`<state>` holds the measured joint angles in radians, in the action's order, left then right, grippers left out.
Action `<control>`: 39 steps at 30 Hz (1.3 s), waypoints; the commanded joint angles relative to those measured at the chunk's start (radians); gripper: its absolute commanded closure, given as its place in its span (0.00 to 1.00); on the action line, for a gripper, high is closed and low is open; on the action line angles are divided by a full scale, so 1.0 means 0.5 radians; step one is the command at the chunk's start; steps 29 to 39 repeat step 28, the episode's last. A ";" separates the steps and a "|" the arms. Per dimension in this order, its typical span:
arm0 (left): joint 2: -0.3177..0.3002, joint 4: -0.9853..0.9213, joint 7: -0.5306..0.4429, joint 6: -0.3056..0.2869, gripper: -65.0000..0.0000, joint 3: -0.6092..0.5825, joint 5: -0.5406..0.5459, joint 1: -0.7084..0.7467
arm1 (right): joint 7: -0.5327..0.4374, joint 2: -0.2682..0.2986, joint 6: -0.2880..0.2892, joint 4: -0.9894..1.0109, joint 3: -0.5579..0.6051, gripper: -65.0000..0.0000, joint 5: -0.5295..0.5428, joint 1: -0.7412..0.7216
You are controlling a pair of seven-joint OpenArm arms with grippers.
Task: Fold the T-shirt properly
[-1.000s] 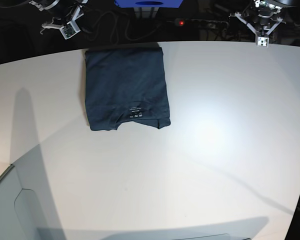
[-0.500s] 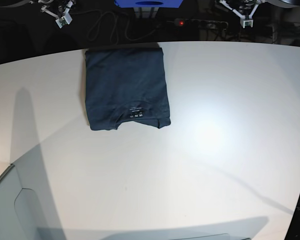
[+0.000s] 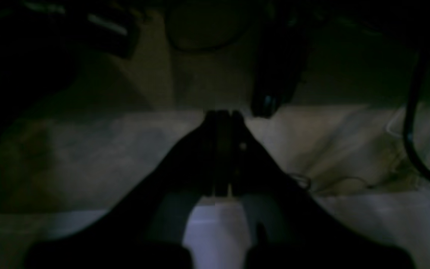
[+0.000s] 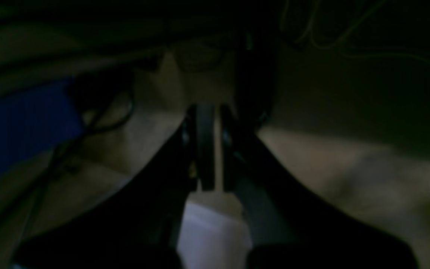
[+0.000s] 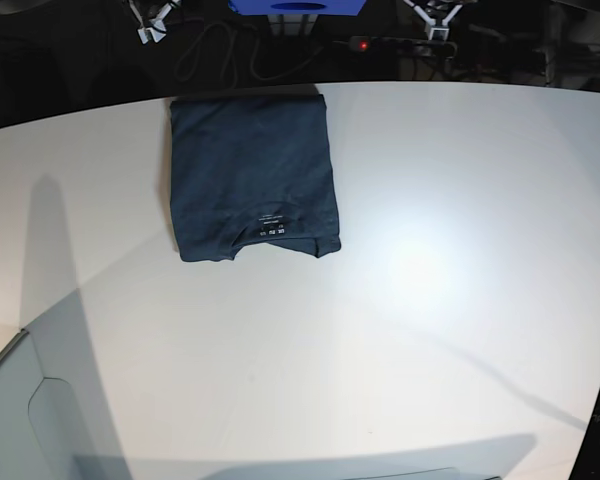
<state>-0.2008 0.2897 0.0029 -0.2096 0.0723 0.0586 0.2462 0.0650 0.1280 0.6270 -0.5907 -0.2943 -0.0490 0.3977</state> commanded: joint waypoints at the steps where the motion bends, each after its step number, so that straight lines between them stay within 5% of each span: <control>1: -0.017 -0.050 -0.032 -0.012 1.00 -0.030 0.007 -0.040 | -0.089 0.013 -0.080 0.081 0.029 1.00 0.020 -0.027; 9: 0.063 -0.078 0.008 -0.009 1.00 -0.122 -0.008 -0.150 | -0.567 0.000 -1.087 0.477 0.544 1.00 0.023 -0.168; 15: 0.069 -0.078 0.014 -0.009 1.00 -0.122 -0.008 -0.163 | -0.583 -0.067 -1.611 0.489 0.621 1.00 0.023 -0.220; 39: 0.109 -0.026 0.017 -0.009 1.00 -0.125 -0.008 -0.160 | -0.583 -0.175 -1.673 0.493 0.624 1.00 0.020 -0.334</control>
